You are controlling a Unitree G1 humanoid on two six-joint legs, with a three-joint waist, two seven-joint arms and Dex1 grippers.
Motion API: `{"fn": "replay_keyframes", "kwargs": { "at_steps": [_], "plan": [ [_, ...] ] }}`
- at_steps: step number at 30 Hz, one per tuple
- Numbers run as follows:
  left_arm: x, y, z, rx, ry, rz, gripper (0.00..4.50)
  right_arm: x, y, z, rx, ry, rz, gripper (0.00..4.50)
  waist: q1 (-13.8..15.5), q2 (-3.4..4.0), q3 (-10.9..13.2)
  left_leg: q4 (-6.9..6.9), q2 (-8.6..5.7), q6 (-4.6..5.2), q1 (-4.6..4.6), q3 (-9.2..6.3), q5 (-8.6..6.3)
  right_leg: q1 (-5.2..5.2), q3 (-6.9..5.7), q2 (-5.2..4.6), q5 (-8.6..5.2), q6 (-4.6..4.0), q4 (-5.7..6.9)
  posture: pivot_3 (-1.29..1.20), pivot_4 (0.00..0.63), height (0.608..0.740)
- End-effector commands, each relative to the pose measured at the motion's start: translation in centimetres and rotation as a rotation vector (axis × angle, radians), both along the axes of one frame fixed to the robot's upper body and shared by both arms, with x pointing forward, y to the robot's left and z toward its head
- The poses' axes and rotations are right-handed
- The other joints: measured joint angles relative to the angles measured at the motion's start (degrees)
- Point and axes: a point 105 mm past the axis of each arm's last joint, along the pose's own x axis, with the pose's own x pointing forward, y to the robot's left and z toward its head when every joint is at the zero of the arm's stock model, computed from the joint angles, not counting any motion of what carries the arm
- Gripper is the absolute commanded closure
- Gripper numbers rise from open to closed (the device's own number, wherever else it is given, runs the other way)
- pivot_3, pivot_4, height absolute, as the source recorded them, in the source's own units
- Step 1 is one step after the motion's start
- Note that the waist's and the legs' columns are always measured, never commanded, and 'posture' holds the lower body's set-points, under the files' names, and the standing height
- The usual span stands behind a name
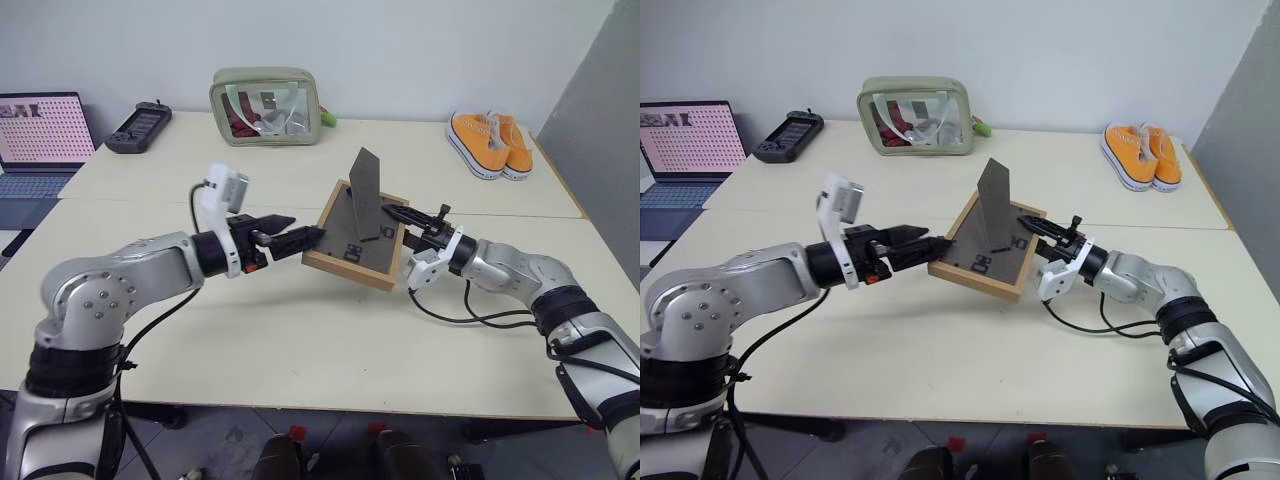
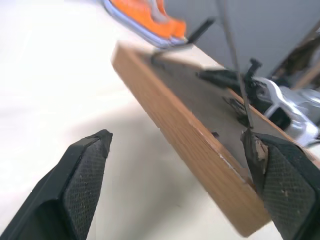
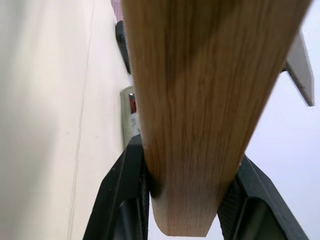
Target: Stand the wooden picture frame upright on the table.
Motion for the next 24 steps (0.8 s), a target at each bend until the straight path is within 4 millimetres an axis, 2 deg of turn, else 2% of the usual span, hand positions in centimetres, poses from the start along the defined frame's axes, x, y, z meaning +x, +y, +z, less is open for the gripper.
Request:
{"fn": "replay_keyframes", "kwargs": {
  "at_steps": [1,5,11,17,24],
  "plan": [
    [-1.2,1.8,1.5,0.014,-0.133,0.104,0.09,1.2,0.2,3.1,0.201,0.183,0.001,3.03,-0.14,0.00,0.00,0.00,0.02,0.11,0.02,0.01,-0.06,0.04,0.01,0.00,0.00,0.00,-0.06,0.00,0.150,0.740],
    [-2.5,2.4,0.5,-0.020,-0.114,0.183,0.09,2.2,0.9,1.8,0.347,0.575,0.032,3.03,0.00,0.00,0.00,0.00,0.08,0.19,0.04,-0.06,-0.11,0.11,-0.06,0.00,0.00,0.00,-0.05,0.00,0.150,0.740],
    [-3.2,2.9,0.1,-0.059,-0.089,0.247,0.09,1.7,1.7,0.3,0.440,0.936,0.124,3.03,0.97,0.02,0.01,0.05,0.03,0.19,0.04,-0.22,-0.11,0.22,-0.17,0.00,0.00,0.00,-0.07,0.00,0.150,0.740],
    [-3.4,3.8,0.0,-0.047,-0.074,0.283,0.09,0.7,1.7,-1.0,0.476,1.173,0.164,3.03,1.39,0.04,0.03,0.04,0.04,0.19,0.07,-0.19,-0.11,0.22,-0.16,0.03,0.00,0.00,-0.08,0.00,0.150,0.740],
    [-4.0,4.4,-0.5,-0.028,-0.043,0.295,0.09,-0.9,1.6,-3.6,0.505,1.400,0.169,3.03,1.42,0.04,0.03,0.02,0.06,0.19,0.09,-0.17,-0.12,0.21,-0.14,0.06,-0.01,0.00,-0.10,0.00,0.150,0.740]
  ]
}}
